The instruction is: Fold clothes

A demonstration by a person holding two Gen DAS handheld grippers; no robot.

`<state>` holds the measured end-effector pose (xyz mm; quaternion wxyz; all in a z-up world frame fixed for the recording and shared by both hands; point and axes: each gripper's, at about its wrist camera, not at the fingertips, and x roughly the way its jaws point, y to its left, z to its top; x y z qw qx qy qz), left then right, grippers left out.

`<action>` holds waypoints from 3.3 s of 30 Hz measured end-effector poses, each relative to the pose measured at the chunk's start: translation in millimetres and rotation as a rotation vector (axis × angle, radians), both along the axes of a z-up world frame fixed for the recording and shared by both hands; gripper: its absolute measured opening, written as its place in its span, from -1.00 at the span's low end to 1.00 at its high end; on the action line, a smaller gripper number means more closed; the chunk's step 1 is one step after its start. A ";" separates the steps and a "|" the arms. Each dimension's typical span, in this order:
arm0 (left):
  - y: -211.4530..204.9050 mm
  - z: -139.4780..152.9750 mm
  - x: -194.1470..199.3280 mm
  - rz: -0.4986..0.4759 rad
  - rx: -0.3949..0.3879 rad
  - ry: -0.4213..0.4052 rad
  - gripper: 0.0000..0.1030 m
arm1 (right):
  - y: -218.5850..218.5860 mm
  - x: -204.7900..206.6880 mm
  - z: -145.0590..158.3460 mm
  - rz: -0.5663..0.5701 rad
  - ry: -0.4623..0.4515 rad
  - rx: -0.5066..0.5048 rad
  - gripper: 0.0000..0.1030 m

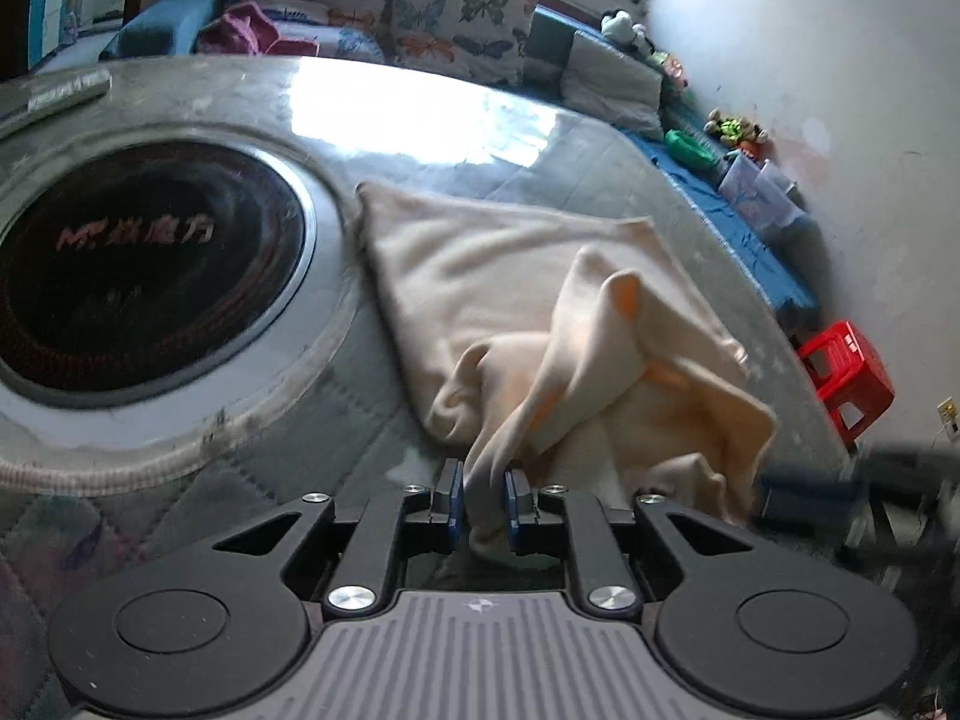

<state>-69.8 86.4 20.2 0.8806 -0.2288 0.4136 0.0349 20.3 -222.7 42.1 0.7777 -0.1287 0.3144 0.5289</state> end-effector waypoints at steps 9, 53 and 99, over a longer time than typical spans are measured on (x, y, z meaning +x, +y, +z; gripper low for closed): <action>5.2 1.7 -8.7 0.017 0.033 -0.013 -0.07 | 62.4 44.9 0.1 0.032 -0.191 -0.067 -0.07; -40.3 20.3 125.9 -0.107 0.255 -0.076 0.24 | -141.4 42.9 -35.6 -0.742 -0.024 0.086 -0.46; 137.4 45.9 -47.1 0.562 0.279 -0.130 -0.93 | -119.6 68.8 -25.6 -0.833 -0.416 -0.173 1.00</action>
